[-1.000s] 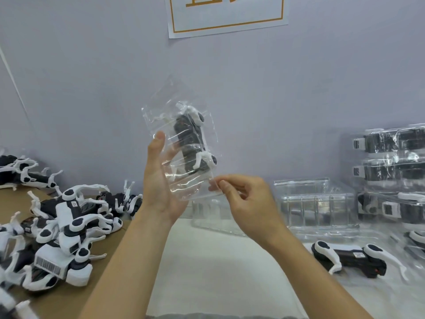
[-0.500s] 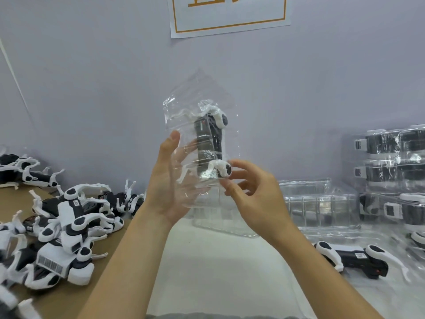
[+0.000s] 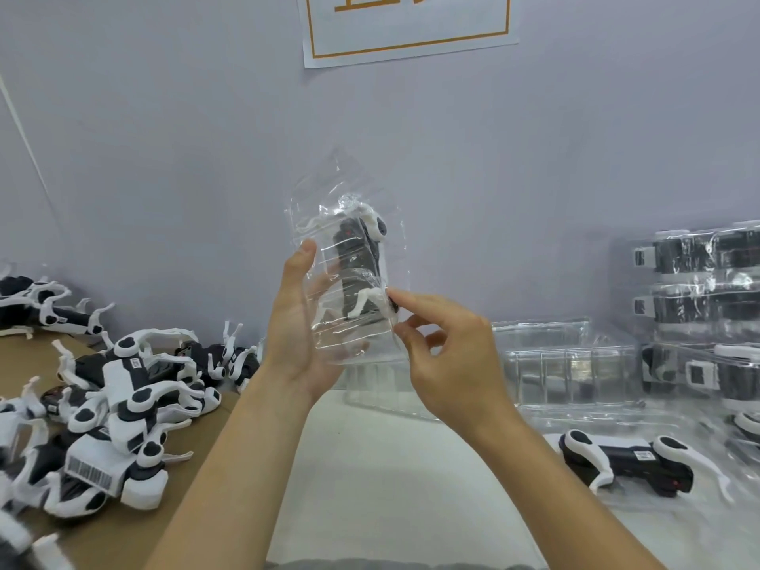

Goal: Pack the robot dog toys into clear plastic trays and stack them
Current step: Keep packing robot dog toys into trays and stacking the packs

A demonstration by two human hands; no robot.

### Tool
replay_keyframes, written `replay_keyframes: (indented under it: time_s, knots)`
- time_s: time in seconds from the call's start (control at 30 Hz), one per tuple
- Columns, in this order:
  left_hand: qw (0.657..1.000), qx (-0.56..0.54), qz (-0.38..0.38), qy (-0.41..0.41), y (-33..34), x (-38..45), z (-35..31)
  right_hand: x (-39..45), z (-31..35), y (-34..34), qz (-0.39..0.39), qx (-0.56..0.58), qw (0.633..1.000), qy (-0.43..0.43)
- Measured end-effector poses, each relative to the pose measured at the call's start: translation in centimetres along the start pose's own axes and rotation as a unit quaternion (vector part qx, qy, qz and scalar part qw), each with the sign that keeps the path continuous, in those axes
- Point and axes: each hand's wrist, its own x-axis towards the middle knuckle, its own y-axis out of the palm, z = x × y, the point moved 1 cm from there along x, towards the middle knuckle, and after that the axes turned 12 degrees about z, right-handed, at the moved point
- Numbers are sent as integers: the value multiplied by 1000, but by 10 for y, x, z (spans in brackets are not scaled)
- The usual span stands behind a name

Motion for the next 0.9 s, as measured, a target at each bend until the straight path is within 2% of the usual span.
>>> replay_keyframes:
  time_s: [0.5,0.7,0.9]
  knots:
    - [998,41,52,-22,11,-1,0,1,-6,-12,-25,30,997,63]
    - [998,42,55,-6,12,-1,0,0,0,-4,-37,16,998,41]
    - [997,56,50,-14,9,-3,-3,1,0,-3,-13,20,999,42]
